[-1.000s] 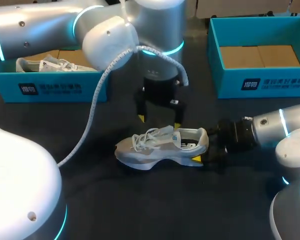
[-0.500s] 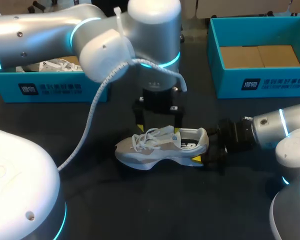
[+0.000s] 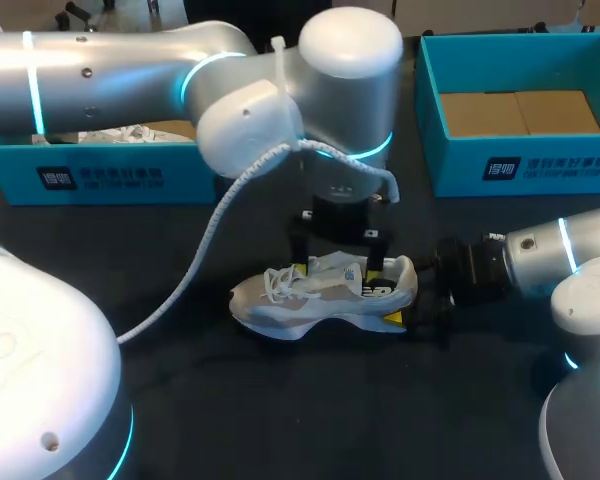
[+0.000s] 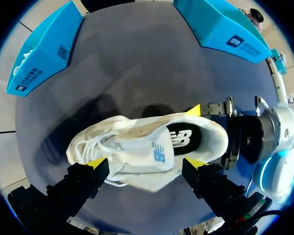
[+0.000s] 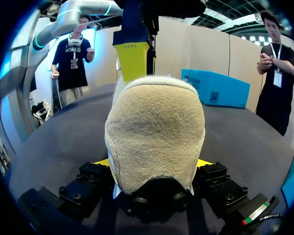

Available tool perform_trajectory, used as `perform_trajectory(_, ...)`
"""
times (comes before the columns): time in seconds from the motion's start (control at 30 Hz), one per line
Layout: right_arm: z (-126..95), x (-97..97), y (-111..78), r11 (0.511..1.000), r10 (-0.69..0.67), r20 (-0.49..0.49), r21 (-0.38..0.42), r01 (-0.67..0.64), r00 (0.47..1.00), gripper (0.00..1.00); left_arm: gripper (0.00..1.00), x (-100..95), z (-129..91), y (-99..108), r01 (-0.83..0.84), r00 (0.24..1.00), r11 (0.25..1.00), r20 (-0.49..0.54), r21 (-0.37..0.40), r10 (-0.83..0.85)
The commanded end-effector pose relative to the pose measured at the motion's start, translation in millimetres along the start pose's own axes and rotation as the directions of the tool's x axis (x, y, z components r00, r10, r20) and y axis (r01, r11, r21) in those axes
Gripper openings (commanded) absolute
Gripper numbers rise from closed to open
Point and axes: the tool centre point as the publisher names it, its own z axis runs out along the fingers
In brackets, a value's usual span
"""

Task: Take the shoe out of the shoebox, open the shoe tongue, remove and reinsert the insole, then place the shoe into the shoebox

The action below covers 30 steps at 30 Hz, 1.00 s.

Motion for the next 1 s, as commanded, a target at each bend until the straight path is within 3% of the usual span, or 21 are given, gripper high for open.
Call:
perform_trajectory(0.03, 0.8, -0.9, -3.1, 1.0, 0.0, 0.002, 0.004, 0.0, 1.0, 0.0, 1.0, 17.0, 10.7, -5.3, 0.005, 0.999, 1.0, 0.04, 0.002, -0.005)
perform_trajectory(0.6, 0.8, -0.9, -3.1, 1.0, 0.0, 0.002, 0.004, 0.0, 1.0, 0.0, 1.0, 14.6, 31.6, -15.8, 0.05, 0.991, 0.999, 0.125, 0.01, -0.051)
perform_trajectory(1.0, 0.8, -0.9, -3.1, 1.0, 0.0, 0.002, 0.004, 0.0, 1.0, 0.0, 1.0, 1.1, 37.7, -15.5, 0.048, 0.981, 0.999, 0.19, 0.016, -0.05)
